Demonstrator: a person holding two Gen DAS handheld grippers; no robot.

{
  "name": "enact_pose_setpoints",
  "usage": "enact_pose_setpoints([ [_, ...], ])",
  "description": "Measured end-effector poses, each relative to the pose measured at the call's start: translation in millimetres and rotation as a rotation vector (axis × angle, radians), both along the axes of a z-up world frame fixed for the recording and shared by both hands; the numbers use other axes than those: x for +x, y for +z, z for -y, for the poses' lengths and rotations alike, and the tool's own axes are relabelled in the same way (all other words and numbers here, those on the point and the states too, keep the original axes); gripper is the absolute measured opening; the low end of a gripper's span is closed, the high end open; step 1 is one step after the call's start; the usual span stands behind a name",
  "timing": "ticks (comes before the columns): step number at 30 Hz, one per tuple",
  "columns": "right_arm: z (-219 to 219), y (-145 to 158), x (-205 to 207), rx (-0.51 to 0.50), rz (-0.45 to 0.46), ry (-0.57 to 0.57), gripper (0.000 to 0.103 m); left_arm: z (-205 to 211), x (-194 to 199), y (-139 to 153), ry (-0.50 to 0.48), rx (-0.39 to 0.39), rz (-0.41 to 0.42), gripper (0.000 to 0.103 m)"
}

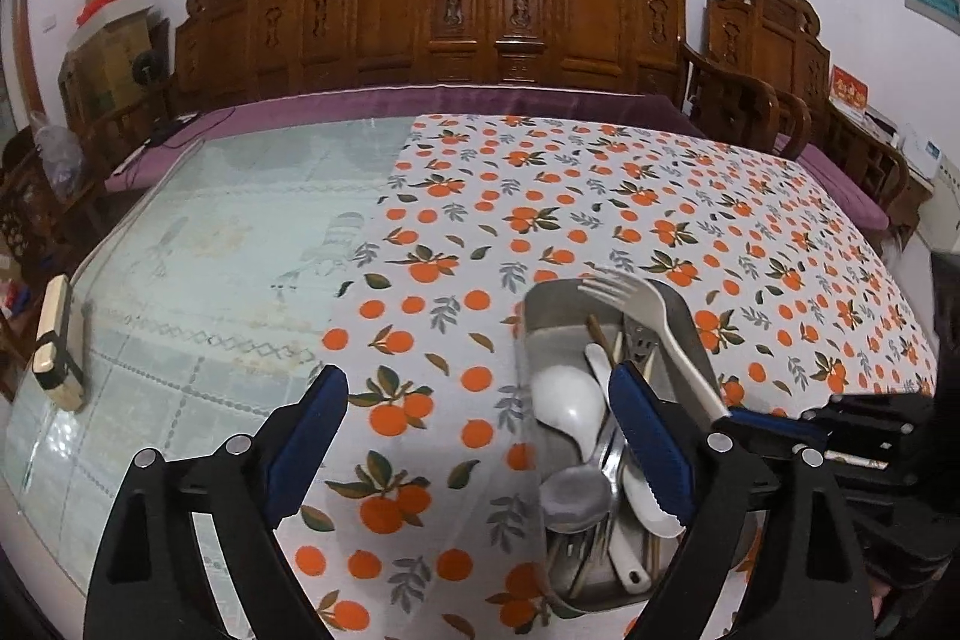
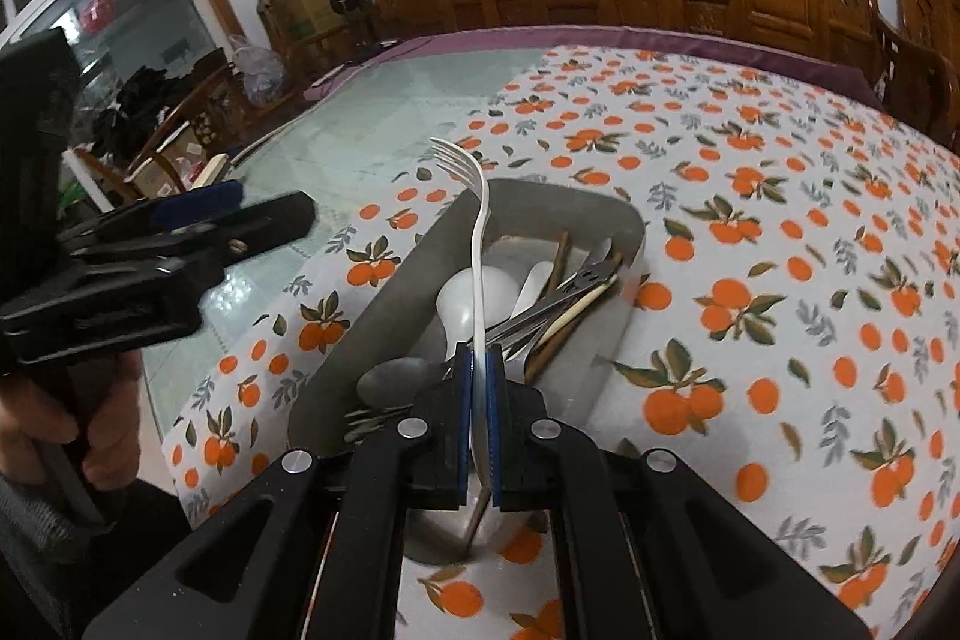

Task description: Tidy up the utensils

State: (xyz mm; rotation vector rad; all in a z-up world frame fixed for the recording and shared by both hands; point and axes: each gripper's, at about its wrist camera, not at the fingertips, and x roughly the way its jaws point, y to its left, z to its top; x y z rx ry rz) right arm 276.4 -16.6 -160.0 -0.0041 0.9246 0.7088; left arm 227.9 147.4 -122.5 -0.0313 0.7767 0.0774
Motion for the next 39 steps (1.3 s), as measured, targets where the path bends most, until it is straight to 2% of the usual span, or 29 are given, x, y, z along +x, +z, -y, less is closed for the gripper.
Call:
enact_pose_setpoints([
  [12,-26.6,-22.3,12.7,-0.079,-0.035,-0.074,0.006,-10.4,-0.6,0.8,0.015,-0.013,0.002,0.085],
  [16,-23.4,-28.8,17.5,-0.023,-0.088,-0.06,0.009,-10.5,0.0,-0.4,0.016,-0.014,-0.002,0.085],
  [20,-21.1,-26.8,12.4,0.031,-0.093,-0.017,0.009,-9.9,0.0,0.4,0.016,-0.014,-0.004,0.085],
  [28,-19.4,-12.0,-1.8,0.033,-0.034,0.051,0.009,-2.4,-0.4,1.6,0.003,-0.013,0.007,0.085],
  [37,19.4,14.2,-21.9,-0.008,0.054,-0.022,0.01,8.3,-8.4,1.9,-0.006,-0.014,0.011,0.085],
  [39,32.6,22.5,-28.5,-0.013,0.078,-0.051,0.022,13.7,-12.7,2.8,-0.013,-0.012,0.015,0.088],
])
